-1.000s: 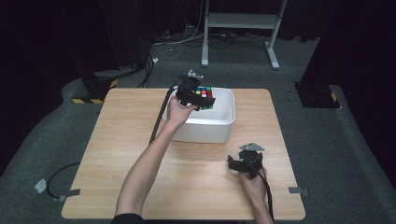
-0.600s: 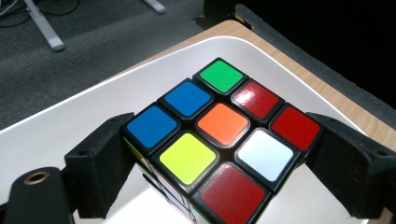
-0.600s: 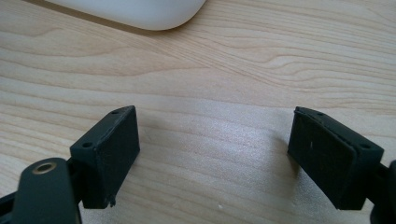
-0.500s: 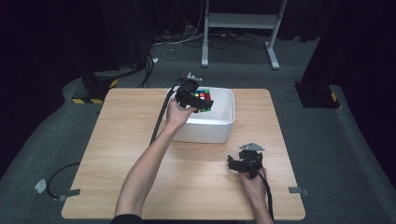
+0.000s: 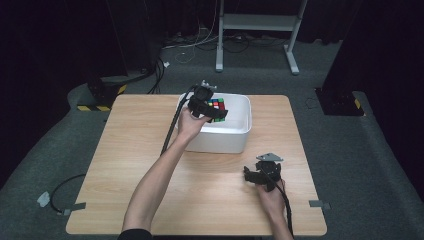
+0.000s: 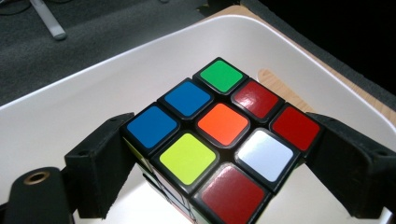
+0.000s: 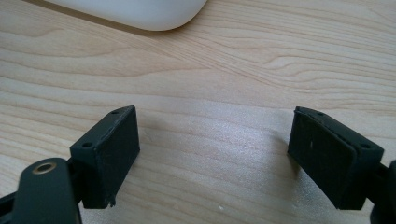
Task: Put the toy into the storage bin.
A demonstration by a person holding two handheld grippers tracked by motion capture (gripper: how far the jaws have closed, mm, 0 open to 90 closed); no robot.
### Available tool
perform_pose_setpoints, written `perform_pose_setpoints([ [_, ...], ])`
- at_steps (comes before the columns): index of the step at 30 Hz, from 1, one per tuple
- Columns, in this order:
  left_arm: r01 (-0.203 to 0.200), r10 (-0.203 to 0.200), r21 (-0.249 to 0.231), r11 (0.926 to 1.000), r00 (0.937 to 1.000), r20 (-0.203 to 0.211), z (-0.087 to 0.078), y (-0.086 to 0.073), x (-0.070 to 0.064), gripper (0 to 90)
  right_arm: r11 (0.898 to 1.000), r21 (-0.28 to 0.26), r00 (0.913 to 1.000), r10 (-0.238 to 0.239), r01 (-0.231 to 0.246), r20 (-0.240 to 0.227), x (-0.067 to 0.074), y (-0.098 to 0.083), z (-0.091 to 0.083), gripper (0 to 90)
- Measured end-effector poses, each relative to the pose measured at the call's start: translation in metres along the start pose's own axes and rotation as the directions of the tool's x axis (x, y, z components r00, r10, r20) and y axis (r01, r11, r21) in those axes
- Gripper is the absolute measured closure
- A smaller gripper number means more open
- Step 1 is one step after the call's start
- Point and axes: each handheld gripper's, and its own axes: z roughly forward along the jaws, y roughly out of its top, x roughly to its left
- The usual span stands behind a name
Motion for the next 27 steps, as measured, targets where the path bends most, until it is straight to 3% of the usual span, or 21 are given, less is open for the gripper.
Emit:
perform_pose_setpoints([
  [9, 0.027, -0.027, 0.013, 0.9995, 0.9995, -0.016, 0.000, -0.010, 0.008, 12.5, 1.000, 0.001, 1.0000, -0.001, 0.001, -0.002, 0.000, 0.000, 0.000, 16.2],
  [20, 0.011, -0.011, 0.014, 0.9998, 0.9999, -0.004, -0.005, -0.012, 0.003, 12.5, 1.000, 0.001, 1.0000, -0.001, 0.001, -0.002, 0.000, 0.000, 0.000, 16.2],
  [27, 0.034, -0.034, 0.003, 0.9994, 0.9994, -0.007, -0.005, -0.023, 0.007, 12.5, 1.000, 0.000, 1.0000, -0.002, 0.002, -0.004, 0.001, 0.000, 0.000, 16.6],
])
